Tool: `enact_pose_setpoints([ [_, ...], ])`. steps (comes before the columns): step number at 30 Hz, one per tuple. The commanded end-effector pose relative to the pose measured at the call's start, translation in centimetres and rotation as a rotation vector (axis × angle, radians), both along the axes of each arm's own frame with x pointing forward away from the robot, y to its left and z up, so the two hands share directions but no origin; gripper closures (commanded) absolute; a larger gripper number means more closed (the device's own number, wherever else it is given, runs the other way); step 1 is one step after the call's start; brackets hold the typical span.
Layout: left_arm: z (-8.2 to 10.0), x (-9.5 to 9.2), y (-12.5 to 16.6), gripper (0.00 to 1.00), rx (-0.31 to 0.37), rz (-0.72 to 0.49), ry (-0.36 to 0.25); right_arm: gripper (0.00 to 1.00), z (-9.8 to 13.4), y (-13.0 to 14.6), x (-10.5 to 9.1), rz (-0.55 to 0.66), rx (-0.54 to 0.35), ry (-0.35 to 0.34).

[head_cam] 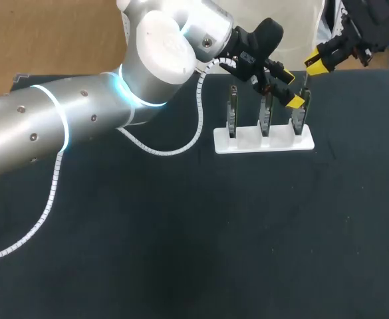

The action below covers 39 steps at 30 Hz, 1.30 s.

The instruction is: Pick up the optical module with the left hand, and insert it into the network port with the right hand.

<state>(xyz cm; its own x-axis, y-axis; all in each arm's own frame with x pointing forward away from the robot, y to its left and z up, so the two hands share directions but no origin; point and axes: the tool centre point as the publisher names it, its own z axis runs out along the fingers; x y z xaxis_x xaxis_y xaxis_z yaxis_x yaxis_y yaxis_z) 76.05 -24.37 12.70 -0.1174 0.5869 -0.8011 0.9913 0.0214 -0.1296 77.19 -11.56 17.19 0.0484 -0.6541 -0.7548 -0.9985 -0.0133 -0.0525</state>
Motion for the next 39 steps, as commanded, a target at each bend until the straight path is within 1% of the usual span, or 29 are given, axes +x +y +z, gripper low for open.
enact_pose_setpoints([
  [1, 0.08, 0.23, -0.12, 0.0, 0.006, -0.003, 0.004, 1.0, 0.05, 0.1, -0.14, -0.001, -0.002, -0.004],
  [15, 0.08, 0.23, -0.12, 0.0, 0.006, -0.003, 0.004, 1.0, -0.64, -0.08, -0.15, -0.009, -0.017, 0.017],
  [28, 0.08, 0.23, -0.12, 0.0, 0.006, -0.003, 0.004, 1.0, 0.16, -0.17, -0.25, -0.009, -0.006, -0.007],
  [39, 0.08, 0.23, -0.12, 0.0, 0.006, -0.003, 0.004, 1.0, -0.39, -0.02, -0.23, -0.007, -0.007, 0.012],
])
